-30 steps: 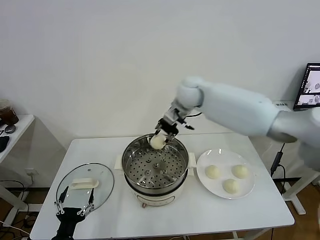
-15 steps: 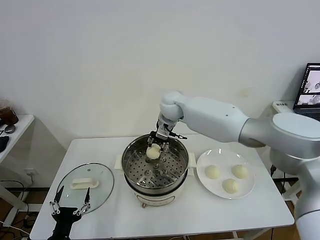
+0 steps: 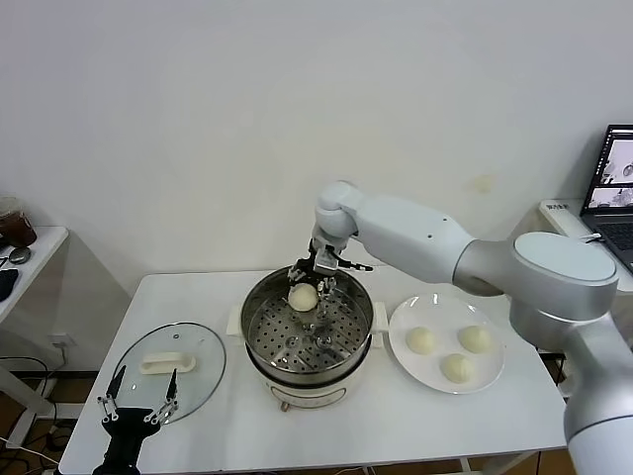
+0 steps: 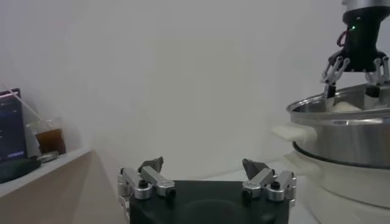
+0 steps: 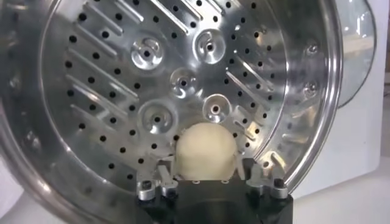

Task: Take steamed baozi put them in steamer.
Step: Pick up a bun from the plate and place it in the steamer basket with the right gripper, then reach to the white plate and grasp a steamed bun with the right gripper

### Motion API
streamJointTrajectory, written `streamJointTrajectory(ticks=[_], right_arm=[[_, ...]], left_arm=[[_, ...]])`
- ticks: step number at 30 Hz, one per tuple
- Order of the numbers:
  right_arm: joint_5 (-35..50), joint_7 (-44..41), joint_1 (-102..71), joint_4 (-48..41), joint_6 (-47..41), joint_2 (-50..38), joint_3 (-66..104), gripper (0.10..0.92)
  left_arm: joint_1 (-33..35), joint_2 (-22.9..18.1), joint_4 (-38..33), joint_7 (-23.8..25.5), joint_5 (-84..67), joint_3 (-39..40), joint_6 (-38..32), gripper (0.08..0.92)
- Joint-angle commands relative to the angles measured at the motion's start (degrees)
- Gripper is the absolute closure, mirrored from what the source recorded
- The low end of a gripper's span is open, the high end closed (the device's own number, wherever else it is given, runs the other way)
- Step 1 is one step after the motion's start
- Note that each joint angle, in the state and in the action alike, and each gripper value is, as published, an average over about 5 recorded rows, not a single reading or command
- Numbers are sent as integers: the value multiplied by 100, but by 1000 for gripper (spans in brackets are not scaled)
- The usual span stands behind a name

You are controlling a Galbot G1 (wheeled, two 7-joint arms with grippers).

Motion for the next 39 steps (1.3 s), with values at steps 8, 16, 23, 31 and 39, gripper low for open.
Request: streamJointTrajectory(ticks=[8,16,23,31,39], right_arm=[[2684,-535,1495,2644,-4153,-2474,-495,203],[2205,-529,1194,3539,-5912,-4113,-715,203],[1572,-675,-158,3248,-5759,-4690,-79,203],[905,-544,-1931,2407,-5262,-4308,1397,203],[513,-544,-2542,1736,-4990,-3598,1845,203]], left_arm=[[96,42,-192,-94,-7,-76,182,177],[33,128,-363,-219,67,-83,638,177],[-31,98,-365,-367,105,-69,693,177],[-17,37,-382,-392,128,-64,713,177],[134,-32,-483,-395,191,-148,724,177]])
